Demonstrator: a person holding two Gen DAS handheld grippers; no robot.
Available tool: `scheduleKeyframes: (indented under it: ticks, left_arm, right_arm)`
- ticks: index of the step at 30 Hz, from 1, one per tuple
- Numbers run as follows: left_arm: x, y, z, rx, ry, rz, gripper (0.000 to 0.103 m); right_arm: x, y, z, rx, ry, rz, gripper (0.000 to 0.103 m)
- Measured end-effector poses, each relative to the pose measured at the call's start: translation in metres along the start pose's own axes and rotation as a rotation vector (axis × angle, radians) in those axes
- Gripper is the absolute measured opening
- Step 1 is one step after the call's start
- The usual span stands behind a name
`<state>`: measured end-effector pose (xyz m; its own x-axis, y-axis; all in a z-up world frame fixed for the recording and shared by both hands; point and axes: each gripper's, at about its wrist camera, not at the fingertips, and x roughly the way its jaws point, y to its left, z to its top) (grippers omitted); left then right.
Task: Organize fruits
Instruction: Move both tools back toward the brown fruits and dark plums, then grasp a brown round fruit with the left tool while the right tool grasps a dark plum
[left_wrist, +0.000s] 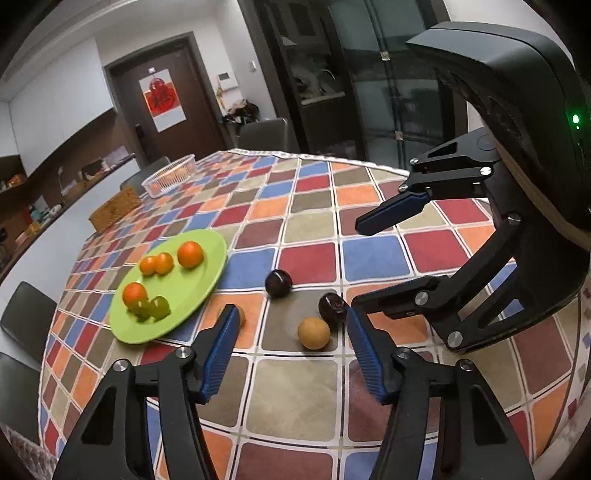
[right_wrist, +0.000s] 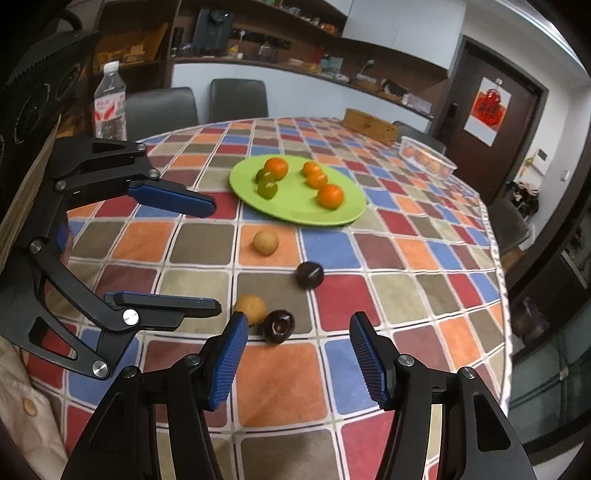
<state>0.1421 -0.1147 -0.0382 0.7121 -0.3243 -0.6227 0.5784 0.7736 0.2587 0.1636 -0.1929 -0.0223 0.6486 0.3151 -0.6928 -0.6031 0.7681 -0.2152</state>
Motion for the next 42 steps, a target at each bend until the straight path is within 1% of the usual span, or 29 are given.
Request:
scheduleKeyframes:
  ticks: [2, 9, 11, 20, 25, 29, 30, 34, 39, 40, 41, 42]
  left_arm:
    - [0.008, 0.0, -0.002, 0.005, 0.019, -0.011, 0.052]
    - [0.031, 0.002, -0.009, 0.0, 0.074, -0.055, 0.044]
    - [0.036, 0.002, -0.01, 0.002, 0.081, -0.063, 0.041]
    - [0.05, 0.003, -0.013, 0.001, 0.111, -0.09, 0.036]
    - [0.056, 0.004, -0.013, -0.009, 0.119, -0.102, 0.035]
    - [0.063, 0.006, -0.013, -0.027, 0.146, -0.127, 0.029]
    - [0.063, 0.007, -0.013, -0.032, 0.146, -0.129, 0.027]
    - [0.06, 0.011, -0.014, -0.076, 0.157, -0.122, 0.027]
    - [0.049, 0.023, -0.016, -0.162, 0.156, -0.078, 0.027]
    - [0.047, 0.025, -0.017, -0.178, 0.156, -0.075, 0.027]
    - [0.046, 0.027, -0.018, -0.201, 0.157, -0.07, 0.027]
    - [0.046, 0.029, -0.019, -0.217, 0.158, -0.067, 0.027]
  right_arm:
    - [0.008, 0.001, -0.001, -0.005, 0.014, 0.019, 0.057]
    - [0.031, 0.001, -0.009, -0.019, 0.06, 0.063, 0.047]
    - [0.035, 0.0, -0.011, -0.017, 0.068, 0.073, 0.047]
    - [0.047, -0.001, -0.012, -0.024, 0.078, 0.094, 0.042]
    - [0.05, -0.002, -0.013, -0.02, 0.083, 0.103, 0.04]
    - [0.053, -0.003, -0.013, -0.012, 0.086, 0.109, 0.04]
    - [0.053, -0.003, -0.013, -0.009, 0.086, 0.111, 0.04]
    - [0.053, -0.002, -0.012, -0.002, 0.081, 0.115, 0.04]
    - [0.055, -0.004, -0.01, 0.026, 0.078, 0.123, 0.04]
    - [0.056, -0.004, -0.009, 0.032, 0.078, 0.126, 0.039]
    - [0.057, -0.004, -0.009, 0.042, 0.078, 0.135, 0.035]
    - [0.058, -0.003, -0.009, 0.048, 0.08, 0.141, 0.034]
